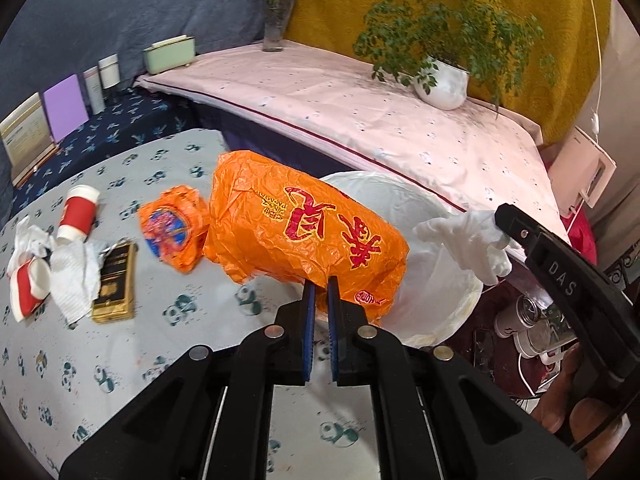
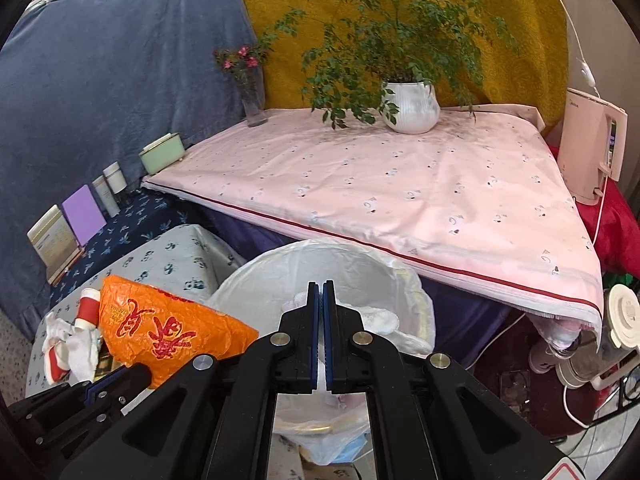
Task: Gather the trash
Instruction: 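Carry the bag and glove over the trash bin and open both tools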
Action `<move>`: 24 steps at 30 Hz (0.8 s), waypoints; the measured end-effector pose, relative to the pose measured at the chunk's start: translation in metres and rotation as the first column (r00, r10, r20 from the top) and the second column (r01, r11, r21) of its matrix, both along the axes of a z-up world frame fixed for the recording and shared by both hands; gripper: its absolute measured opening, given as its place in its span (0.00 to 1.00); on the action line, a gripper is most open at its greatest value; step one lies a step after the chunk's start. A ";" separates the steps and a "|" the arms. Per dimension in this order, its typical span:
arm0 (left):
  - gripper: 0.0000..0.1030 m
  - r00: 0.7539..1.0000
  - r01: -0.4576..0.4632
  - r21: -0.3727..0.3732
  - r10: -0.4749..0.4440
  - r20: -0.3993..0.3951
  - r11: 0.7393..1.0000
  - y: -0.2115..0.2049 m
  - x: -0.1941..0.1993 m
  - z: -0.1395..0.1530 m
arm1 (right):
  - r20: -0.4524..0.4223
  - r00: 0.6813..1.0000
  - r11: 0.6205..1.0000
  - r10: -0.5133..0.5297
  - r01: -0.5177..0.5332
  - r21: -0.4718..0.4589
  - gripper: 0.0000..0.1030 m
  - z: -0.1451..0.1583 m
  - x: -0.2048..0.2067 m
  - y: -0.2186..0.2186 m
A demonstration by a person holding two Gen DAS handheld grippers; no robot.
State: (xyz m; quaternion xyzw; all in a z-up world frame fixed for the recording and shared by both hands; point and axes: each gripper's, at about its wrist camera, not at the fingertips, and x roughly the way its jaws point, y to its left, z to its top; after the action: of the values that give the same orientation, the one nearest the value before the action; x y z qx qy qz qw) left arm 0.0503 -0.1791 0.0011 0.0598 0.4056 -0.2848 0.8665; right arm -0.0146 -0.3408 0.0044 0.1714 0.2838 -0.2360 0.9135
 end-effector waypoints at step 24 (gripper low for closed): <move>0.13 0.996 0.034 0.005 -0.034 -0.080 0.999 -0.046 0.036 -0.028 | -0.050 0.999 1.000 -0.011 0.012 0.019 0.03 -0.022 0.029 -0.026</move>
State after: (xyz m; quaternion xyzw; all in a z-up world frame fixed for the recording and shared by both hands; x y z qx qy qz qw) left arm 0.0862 -0.2254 -0.0271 0.0582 0.4398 -0.3004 0.8444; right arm 0.0143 -0.3663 -0.0174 0.1759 0.3080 -0.2426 0.9030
